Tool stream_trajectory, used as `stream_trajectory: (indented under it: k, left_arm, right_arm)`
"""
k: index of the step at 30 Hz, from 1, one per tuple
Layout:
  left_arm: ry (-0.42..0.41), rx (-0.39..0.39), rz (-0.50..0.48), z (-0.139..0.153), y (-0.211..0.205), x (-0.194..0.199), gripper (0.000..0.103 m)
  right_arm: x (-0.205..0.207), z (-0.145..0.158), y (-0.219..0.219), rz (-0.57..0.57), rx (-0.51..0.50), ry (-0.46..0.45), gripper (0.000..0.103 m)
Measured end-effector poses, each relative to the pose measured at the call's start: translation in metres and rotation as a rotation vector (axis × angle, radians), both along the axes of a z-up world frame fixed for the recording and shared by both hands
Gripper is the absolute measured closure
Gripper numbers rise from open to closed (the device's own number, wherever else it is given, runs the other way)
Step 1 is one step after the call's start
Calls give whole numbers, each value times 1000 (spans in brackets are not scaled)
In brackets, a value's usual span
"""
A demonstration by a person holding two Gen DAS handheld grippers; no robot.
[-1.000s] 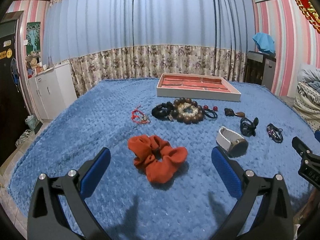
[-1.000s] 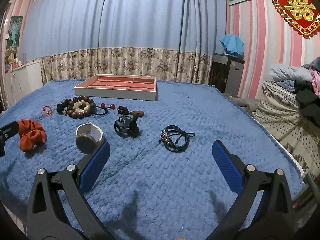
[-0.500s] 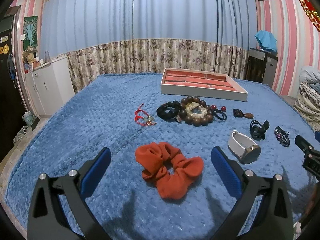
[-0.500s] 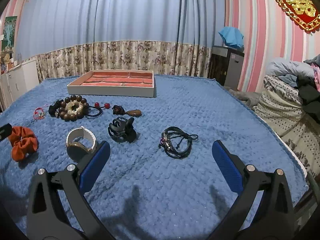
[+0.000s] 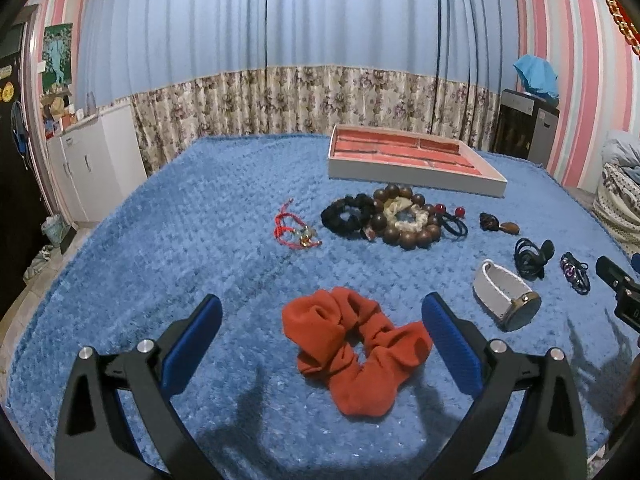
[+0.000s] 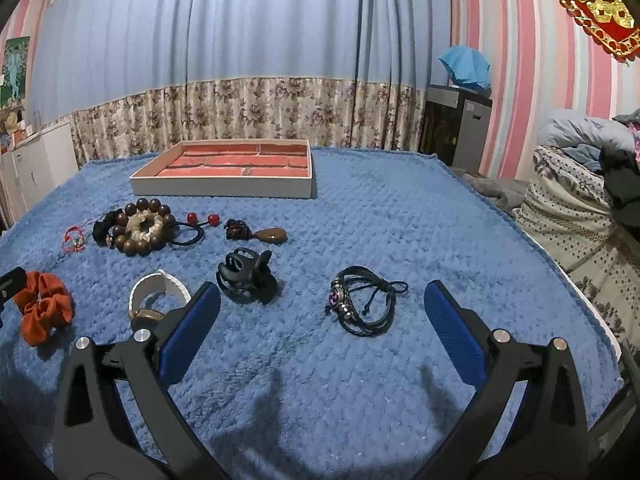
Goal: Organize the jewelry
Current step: 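Close the left gripper on the orange scrunchie while the right gripper grasps the black claw clip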
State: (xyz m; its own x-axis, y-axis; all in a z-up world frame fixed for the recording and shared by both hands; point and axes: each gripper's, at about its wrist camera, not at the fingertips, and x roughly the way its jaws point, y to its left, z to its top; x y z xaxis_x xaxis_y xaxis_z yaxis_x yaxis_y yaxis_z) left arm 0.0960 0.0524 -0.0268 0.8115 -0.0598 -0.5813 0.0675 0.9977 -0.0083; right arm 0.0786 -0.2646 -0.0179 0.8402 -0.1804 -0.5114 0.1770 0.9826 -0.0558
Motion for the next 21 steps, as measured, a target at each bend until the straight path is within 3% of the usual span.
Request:
stream_trajectory:
  k: [6,10,15,21]
  left_arm:
    - [44,-10,7,-8,2,9,5]
    - [95,-2,12,-15,4,24,19]
    - [134,-15,1,-22,8,32,20]
    - [177,-29,-21,-29,9,43,39]
  right_arm:
    - [17,1,2,11,-2,18,5]
    - [34,1,5,19,5,36,8]
    - [55,-3,8,35,29,81,15]
    - [76,-9,7,50,69,128,25]
